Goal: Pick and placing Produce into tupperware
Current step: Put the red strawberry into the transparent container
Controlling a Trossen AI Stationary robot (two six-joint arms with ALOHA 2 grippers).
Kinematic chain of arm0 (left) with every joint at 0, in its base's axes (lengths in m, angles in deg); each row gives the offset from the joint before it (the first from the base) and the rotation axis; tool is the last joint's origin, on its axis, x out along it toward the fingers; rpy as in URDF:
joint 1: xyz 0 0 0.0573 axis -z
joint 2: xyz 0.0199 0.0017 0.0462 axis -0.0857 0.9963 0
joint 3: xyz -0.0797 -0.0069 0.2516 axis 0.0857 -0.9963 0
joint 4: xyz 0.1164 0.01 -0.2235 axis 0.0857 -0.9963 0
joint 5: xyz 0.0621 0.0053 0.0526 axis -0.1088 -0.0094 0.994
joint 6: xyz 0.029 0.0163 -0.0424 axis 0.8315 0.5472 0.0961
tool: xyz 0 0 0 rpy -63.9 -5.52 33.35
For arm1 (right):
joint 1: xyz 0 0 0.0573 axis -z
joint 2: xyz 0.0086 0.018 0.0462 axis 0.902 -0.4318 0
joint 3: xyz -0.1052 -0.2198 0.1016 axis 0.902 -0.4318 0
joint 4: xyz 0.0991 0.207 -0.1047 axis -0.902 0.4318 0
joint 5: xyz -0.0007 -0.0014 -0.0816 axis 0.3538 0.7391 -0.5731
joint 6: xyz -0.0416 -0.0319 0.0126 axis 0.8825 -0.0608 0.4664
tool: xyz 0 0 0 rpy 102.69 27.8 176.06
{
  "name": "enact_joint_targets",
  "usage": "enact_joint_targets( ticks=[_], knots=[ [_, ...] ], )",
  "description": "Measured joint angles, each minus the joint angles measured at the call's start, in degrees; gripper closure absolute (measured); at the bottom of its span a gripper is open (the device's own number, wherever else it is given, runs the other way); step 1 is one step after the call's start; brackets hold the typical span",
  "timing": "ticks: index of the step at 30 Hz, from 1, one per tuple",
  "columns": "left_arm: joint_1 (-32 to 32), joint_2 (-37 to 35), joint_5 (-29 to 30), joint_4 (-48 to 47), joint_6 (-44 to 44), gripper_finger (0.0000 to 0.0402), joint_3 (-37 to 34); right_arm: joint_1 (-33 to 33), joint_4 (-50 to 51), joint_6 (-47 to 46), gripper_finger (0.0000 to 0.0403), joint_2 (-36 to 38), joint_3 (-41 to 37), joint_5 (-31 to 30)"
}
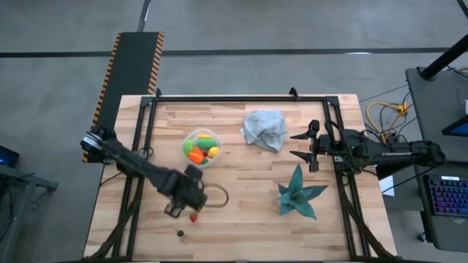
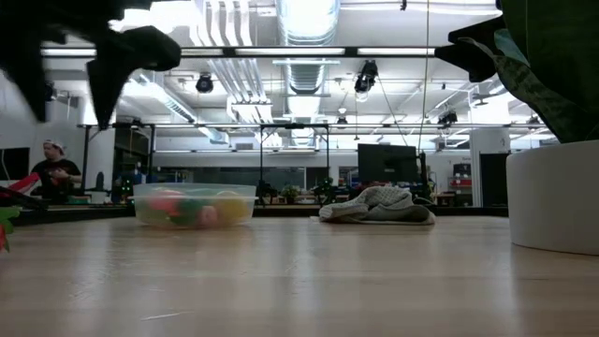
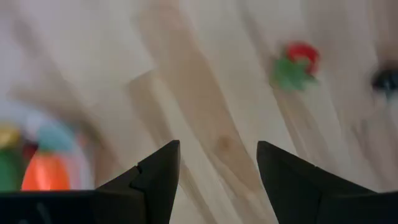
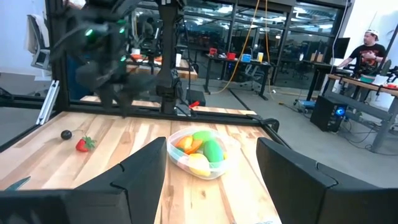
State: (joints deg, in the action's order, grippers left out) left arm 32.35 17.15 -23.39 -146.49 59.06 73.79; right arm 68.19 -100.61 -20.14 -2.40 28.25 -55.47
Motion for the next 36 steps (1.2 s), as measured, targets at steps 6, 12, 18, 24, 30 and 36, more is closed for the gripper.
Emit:
enact_joint_targets(
  ticks=[6, 12, 18, 24, 30, 36],
  knots=[
    [4.0, 6.6, 0.2, 0.0, 15.1, 0.0204, 0.1, 0.0, 0.0, 0.0, 0.0161, 0.0, 0.0, 0.0],
    [4.6, 11.9, 1.9, 0.1, 19.1, 0.0204, 0.3, 0.0, 0.0, 0.0, 0.0161, 0.0, 0.0, 0.0],
    [4.7, 14.7, 2.0, 0.1, 21.2, 0.0204, 1.1, 0.0, 0.0, 0.0, 0.0161, 0.0, 0.0, 0.0],
    [5.0, 15.4, 2.1, 1.5, 25.4, 0.0204, 3.5, 0.0, 0.0, 0.0, 0.0161, 0.0, 0.0, 0.0],
    [5.6, 14.6, 1.4, 5.6, 26.8, 0.0204, 3.6, 0.0, -0.1, 0.0, 0.0161, 0.0, 0.0, 0.0],
    [6.4, 14.6, 1.0, 5.9, 28.2, 0.0204, 2.6, 0.0, -0.1, 0.0, 0.0161, 0.0, 0.0, 0.0]
  ],
)
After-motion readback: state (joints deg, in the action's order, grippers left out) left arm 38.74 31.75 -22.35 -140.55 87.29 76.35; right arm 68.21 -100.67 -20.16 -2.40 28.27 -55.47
